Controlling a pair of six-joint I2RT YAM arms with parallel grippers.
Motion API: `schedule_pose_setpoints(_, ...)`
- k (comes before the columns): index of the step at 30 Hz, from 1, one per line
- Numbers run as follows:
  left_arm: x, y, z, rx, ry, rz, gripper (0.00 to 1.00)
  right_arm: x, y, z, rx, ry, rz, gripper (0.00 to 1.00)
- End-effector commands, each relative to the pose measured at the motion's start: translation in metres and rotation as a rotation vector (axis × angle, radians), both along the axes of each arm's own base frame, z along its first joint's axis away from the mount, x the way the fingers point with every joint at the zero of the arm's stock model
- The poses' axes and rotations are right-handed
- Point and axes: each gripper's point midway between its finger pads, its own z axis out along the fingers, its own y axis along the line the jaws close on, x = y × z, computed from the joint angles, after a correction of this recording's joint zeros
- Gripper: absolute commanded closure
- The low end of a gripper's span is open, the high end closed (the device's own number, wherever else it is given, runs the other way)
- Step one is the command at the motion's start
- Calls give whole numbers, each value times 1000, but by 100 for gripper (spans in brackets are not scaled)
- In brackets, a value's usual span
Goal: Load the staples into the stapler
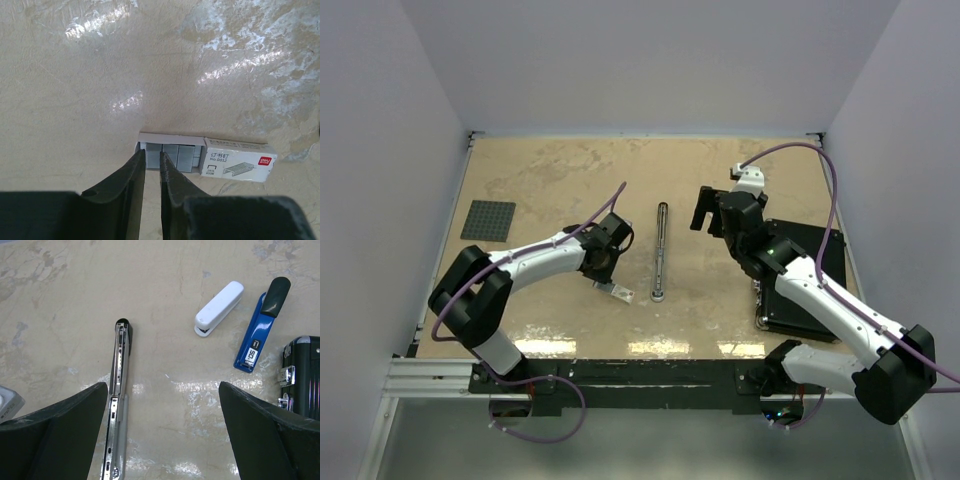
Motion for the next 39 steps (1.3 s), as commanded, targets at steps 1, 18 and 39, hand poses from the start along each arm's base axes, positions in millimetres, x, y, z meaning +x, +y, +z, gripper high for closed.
schedule_pose_setpoints(1,10,-2,7,11,-24,-7,77,5,-5,6,-7,-40,-20,2)
schedule_pose_setpoints(18,6,-1,-3,29,13,-19,73,6,-5,1,-8,-30,-15,2)
schedule_pose_setpoints(39,6,12,2,99,6,11,79,7,-3,-3,-3,-24,-2,2)
